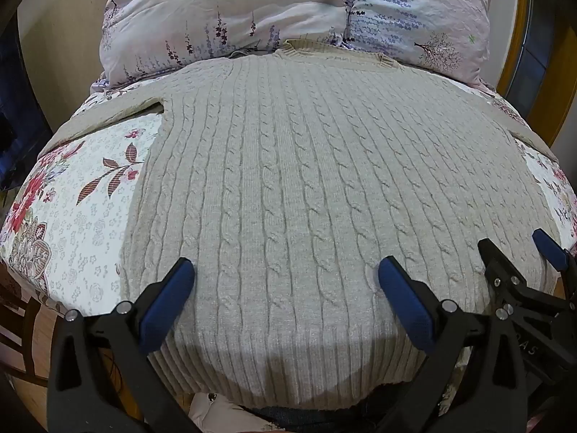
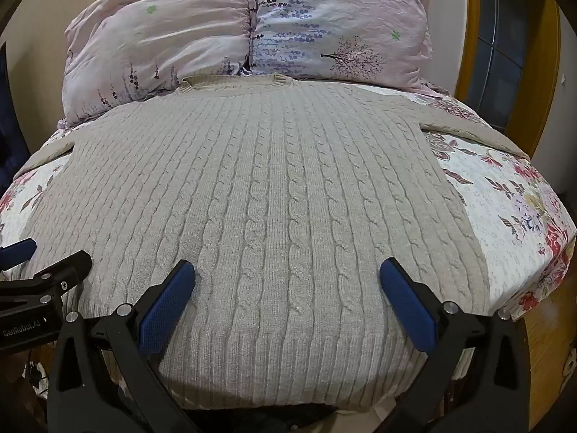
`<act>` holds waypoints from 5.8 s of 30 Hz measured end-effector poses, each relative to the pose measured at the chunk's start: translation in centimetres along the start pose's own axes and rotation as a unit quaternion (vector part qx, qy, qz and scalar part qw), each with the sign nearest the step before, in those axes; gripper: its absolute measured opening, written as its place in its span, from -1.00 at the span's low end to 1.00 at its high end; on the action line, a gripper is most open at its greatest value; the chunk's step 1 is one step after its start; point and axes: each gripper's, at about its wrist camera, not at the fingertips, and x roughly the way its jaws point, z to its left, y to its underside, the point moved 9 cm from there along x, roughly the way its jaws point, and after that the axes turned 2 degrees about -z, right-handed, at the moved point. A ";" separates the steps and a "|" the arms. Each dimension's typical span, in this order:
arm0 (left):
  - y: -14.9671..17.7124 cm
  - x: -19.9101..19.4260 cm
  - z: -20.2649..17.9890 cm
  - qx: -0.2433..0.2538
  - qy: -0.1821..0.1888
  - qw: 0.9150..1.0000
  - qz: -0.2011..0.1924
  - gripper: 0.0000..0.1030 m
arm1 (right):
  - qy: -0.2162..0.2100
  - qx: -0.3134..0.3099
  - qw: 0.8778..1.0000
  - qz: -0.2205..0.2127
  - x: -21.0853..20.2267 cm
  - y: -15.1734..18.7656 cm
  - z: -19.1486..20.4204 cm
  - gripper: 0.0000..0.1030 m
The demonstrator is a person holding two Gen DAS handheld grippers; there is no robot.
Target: Fold small clothes
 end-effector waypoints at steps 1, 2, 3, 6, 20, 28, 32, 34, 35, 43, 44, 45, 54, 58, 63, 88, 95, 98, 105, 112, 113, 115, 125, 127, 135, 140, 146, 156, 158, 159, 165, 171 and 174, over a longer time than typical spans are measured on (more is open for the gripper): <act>0.0 0.0 0.0 0.000 0.000 1.000 0.000 0.97 | 0.000 0.000 1.000 0.000 0.0 0.0 0.0 0.97; 0.0 0.0 0.0 0.000 0.000 1.000 0.000 0.97 | 0.000 0.000 1.000 0.000 0.0 0.0 0.0 0.97; 0.0 0.0 0.0 0.000 0.000 1.000 0.000 0.97 | 0.000 0.000 1.000 0.000 0.0 0.0 0.0 0.97; 0.0 0.0 0.0 0.000 0.000 1.000 0.000 0.97 | 0.000 0.000 1.000 0.000 0.0 0.0 0.0 0.97; 0.0 0.0 0.0 0.000 0.000 1.000 0.000 0.97 | 0.000 0.000 1.000 -0.001 0.0 0.0 0.0 0.97; 0.0 0.0 0.0 0.000 0.000 1.000 -0.001 0.97 | 0.000 0.000 1.000 -0.001 -0.1 0.0 -0.1 0.97; 0.0 0.0 0.0 0.000 0.000 1.000 -0.001 0.97 | 0.000 0.000 1.000 -0.001 -0.1 0.0 -0.1 0.97; 0.0 0.0 0.0 0.000 0.000 1.000 -0.001 0.97 | 0.000 0.000 1.000 -0.002 -0.1 0.0 -0.1 0.97; 0.0 0.0 0.0 0.000 0.000 1.000 -0.001 0.97 | 0.000 0.000 1.000 -0.002 -0.1 0.0 -0.1 0.97; 0.0 0.0 0.0 0.000 0.000 1.000 -0.001 0.97 | 0.000 0.000 1.000 -0.002 -0.1 0.0 -0.1 0.97; 0.0 0.0 0.0 0.000 0.000 1.000 -0.001 0.97 | 0.000 0.000 1.000 -0.002 -0.1 0.0 -0.1 0.97; 0.0 0.0 0.0 0.000 0.000 1.000 -0.001 0.97 | 0.000 0.000 1.000 -0.002 -0.1 0.0 -0.1 0.97; 0.0 0.0 0.0 0.000 0.000 1.000 -0.001 0.97 | 0.000 0.000 1.000 -0.002 -0.1 0.0 -0.1 0.97; 0.0 0.0 0.0 0.000 0.000 1.000 -0.001 0.97 | 0.000 0.000 1.000 -0.002 -0.2 0.0 -0.1 0.97; 0.0 0.0 0.0 0.000 0.000 1.000 -0.001 0.97 | 0.000 0.001 1.000 -0.002 -0.2 -0.1 -0.1 0.97; 0.0 0.0 0.0 0.000 0.000 1.000 0.001 0.97 | -0.001 0.000 1.000 -0.002 -0.2 -0.1 0.0 0.97; -0.1 -0.1 0.0 0.005 0.003 1.000 0.016 0.97 | -0.012 -0.013 1.000 0.006 0.0 0.0 0.3 0.97; -0.2 0.2 0.0 0.011 0.006 1.000 0.028 0.97 | -0.025 -0.025 0.999 0.004 0.3 -0.4 0.3 0.97; -1.2 0.8 0.0 0.018 0.010 0.999 0.043 0.97 | -0.082 -0.058 0.995 0.009 1.0 -1.3 0.0 0.97; -5.3 2.0 1.3 0.006 -0.001 1.000 0.016 0.97 | -0.074 0.051 0.996 -0.007 2.2 -7.8 -7.7 0.97; -6.3 2.3 1.6 0.007 -0.008 1.000 0.011 0.97 | -0.070 0.075 0.995 -0.008 2.6 -8.7 -9.2 0.97; -7.8 2.8 1.7 0.016 -0.018 1.000 0.009 0.97 | -0.057 0.134 0.989 -0.004 3.7 -10.6 -13.1 0.97; -14.2 4.7 1.2 0.055 -0.005 0.998 -0.024 0.97 | -0.013 0.405 0.912 0.064 11.3 -13.0 -28.4 0.20; -15.2 5.1 1.0 0.051 0.016 0.998 -0.032 0.97 | -0.010 0.437 0.897 0.072 12.4 -12.6 -29.9 0.10; -16.6 7.7 1.1 0.024 0.047 0.998 -0.015 0.97 | 0.003 0.482 0.875 0.046 13.6 -12.7 -33.6 -0.14; -17.2 8.0 1.2 0.012 0.065 0.997 -0.036 0.97 | 0.029 0.494 0.868 0.028 13.6 -12.5 -36.2 -0.28; -17.4 9.1 1.3 0.001 0.083 0.996 -0.022 0.97 | 0.047 0.486 0.873 0.012 13.7 -12.2 -37.1 -0.56; -17.6 8.8 1.2 -0.050 0.166 0.984 -0.035 0.97 | 0.095 0.392 0.915 -0.009 13.0 -14.2 -36.2 -0.82; -17.8 8.6 1.4 -0.063 0.173 0.982 -0.038 0.97 | 0.086 0.365 0.926 -0.030 12.0 -16.0 -35.1 -0.82; -17.9 8.7 1.5 -0.066 0.174 0.982 -0.039 0.97 | 0.079 0.350 0.933 -0.040 11.5 -17.0 -34.3 -0.82; -18.1 8.7 1.6 -0.076 0.173 0.981 -0.038 0.96 | -0.052 0.244 0.964 -0.091 8.2 -23.1 -24.2 -0.83; -18.3 8.0 1.3 -0.066 0.171 0.982 -0.041 0.96 | -0.192 0.173 0.966 -0.028 9.4 -22.3 -12.0 -0.83; -18.4 7.6 1.1 -0.061 0.178 0.981 -0.041 0.96 | -0.213 0.133 0.967 0.041 11.7 -18.8 -6.9 -0.83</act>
